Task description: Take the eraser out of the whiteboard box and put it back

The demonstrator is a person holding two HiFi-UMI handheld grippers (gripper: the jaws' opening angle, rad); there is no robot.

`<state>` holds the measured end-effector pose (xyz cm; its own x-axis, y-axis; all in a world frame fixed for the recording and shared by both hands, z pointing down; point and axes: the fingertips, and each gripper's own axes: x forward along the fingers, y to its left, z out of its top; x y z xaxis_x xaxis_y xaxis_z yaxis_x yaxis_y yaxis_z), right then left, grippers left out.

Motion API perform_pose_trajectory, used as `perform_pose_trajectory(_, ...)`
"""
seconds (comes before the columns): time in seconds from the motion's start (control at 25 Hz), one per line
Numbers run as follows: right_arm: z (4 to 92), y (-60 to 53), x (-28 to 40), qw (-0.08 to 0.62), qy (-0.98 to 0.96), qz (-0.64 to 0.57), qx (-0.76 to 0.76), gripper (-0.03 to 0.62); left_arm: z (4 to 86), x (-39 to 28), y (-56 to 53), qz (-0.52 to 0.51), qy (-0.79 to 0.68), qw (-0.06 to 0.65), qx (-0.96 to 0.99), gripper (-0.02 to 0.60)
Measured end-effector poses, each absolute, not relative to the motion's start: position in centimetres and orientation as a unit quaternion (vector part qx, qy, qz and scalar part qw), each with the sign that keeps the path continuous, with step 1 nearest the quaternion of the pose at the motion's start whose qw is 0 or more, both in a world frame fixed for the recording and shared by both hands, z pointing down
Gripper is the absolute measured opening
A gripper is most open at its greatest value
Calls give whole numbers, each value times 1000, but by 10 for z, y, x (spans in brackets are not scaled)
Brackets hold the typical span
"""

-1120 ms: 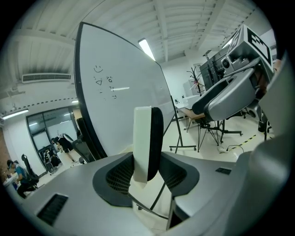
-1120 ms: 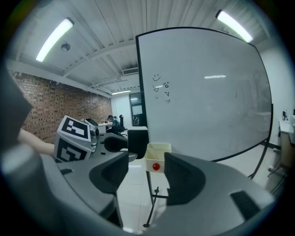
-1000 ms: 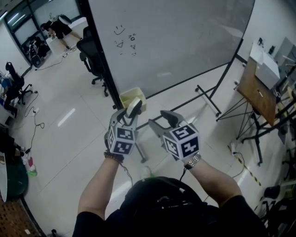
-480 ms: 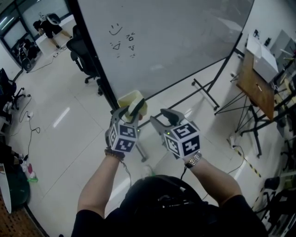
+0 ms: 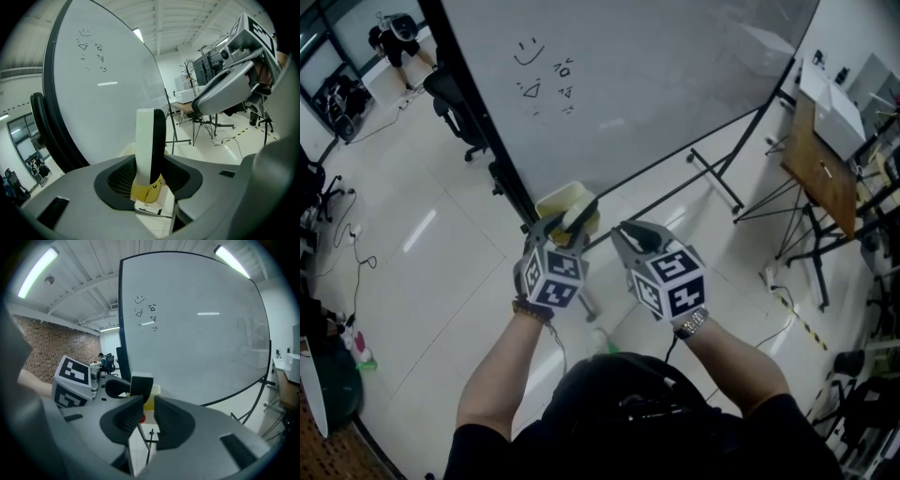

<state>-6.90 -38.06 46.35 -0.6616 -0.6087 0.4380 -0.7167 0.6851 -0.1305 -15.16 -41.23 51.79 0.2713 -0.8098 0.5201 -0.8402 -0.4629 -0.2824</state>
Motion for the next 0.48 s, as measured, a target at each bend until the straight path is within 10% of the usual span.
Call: perform_pose_trajectory(0.48, 469, -389, -73, 190, -897, 148, 370, 23, 533, -151, -417, 324, -507, 33, 798, 166)
